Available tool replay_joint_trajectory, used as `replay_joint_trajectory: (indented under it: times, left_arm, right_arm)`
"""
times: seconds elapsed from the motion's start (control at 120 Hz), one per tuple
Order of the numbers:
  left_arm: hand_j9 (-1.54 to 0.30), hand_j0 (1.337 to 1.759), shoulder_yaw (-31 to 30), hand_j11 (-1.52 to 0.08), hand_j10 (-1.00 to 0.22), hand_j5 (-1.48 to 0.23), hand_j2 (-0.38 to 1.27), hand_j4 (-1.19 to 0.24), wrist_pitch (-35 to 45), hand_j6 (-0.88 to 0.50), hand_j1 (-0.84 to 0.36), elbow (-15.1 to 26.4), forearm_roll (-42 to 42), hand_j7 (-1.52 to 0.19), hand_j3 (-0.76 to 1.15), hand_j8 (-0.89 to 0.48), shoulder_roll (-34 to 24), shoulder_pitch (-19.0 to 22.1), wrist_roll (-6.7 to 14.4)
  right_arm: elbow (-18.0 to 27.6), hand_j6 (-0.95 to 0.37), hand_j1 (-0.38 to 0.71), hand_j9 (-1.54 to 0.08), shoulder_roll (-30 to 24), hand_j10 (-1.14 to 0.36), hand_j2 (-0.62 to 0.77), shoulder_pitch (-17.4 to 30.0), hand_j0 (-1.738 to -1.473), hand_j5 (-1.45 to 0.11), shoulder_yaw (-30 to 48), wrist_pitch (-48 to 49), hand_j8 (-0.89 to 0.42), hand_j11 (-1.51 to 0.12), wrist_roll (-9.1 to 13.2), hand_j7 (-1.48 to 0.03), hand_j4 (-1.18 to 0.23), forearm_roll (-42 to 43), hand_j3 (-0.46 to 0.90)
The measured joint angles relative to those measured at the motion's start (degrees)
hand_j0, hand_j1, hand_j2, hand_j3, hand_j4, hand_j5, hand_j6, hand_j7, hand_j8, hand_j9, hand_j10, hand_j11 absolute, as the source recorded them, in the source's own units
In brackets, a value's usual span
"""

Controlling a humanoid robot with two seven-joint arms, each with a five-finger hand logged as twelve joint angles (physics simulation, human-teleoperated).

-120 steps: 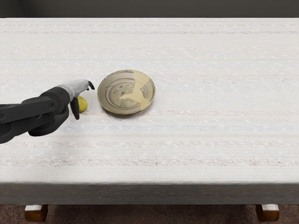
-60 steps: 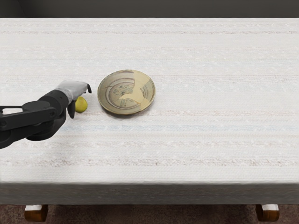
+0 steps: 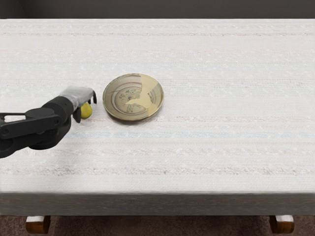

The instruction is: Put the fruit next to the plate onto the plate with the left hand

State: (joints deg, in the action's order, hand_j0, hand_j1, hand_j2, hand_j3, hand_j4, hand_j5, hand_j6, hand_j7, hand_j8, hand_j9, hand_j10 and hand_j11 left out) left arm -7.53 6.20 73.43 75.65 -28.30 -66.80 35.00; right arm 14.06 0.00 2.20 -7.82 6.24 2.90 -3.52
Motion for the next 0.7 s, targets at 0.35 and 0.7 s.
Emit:
replay_joint_trajectory:
  times: [0.35,0.7]
  left_arm:
    - [-0.83,1.642,-1.2,-0.83,-0.63,-0.81,0.11,-0.56,0.1,-0.39,-0.32,0.1,1.2,-0.83,0.18,-0.42,-0.1,0.3,0.0]
    - [-1.12,1.644,-1.2,-1.12,-0.8,-1.13,0.26,-0.33,0.1,-0.17,-0.45,0.1,0.9,-1.11,0.14,-0.22,-0.2,-0.6,0.1]
  right_arm:
    - [0.1,-0.01,-0.33,-0.02,0.0,-0.01,0.0,0.0,-1.658,-0.02,0.0,0.0,-0.01,-0.02,0.0,-0.02,-0.01,0.0,0.0]
    - [0.1,-0.01,-0.33,-0.02,0.0,-0.01,0.0,0.0,-1.658,-0.02,0.0,0.0,-0.01,-0.02,0.0,-0.02,-0.01,0.0,0.0]
